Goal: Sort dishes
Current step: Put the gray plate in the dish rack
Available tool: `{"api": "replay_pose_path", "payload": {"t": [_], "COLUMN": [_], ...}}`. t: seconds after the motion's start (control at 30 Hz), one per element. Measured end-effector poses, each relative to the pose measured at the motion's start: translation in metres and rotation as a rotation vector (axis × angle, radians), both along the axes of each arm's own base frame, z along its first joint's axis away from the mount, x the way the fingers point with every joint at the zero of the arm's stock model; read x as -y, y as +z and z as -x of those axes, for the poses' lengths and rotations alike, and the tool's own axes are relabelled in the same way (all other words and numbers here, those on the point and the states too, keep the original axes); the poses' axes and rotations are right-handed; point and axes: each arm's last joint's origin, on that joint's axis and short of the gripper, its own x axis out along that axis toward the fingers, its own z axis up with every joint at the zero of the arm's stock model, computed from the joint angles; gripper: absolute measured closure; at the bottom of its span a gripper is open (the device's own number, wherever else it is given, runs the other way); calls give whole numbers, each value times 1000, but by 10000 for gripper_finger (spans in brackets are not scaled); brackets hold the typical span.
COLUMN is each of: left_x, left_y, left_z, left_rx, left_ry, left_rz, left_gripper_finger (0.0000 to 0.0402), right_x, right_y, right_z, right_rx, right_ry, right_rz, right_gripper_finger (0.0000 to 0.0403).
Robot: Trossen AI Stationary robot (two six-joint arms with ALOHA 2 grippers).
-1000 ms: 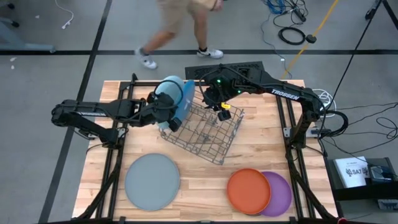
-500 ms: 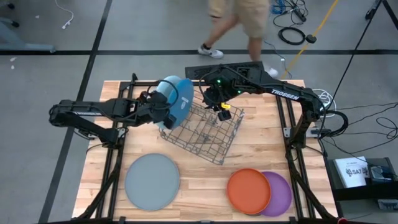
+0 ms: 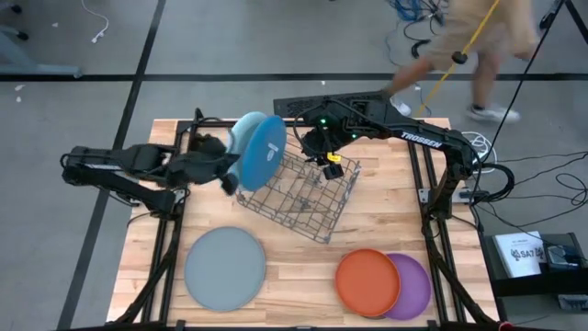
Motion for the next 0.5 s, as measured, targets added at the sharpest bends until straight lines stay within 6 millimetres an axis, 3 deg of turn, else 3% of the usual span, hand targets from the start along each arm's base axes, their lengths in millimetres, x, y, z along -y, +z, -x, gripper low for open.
{"api": "replay_pose_path", "payload": {"t": [0.27, 0.5], "left_x": [41, 105], "left_y": [2, -41], "left_z": [18, 0], "left_rx": [-23, -263], "left_ry": [-330, -579], "left_rz": [113, 170], "left_gripper_finger": [402, 402], "right_x": [-3, -4], "right_y": [5, 9], "right_z": [6, 9], "right_rx": [3, 18], "right_ry": [0, -13], "right_rz": [-3, -11], "right_gripper_finger": [282, 282]}}
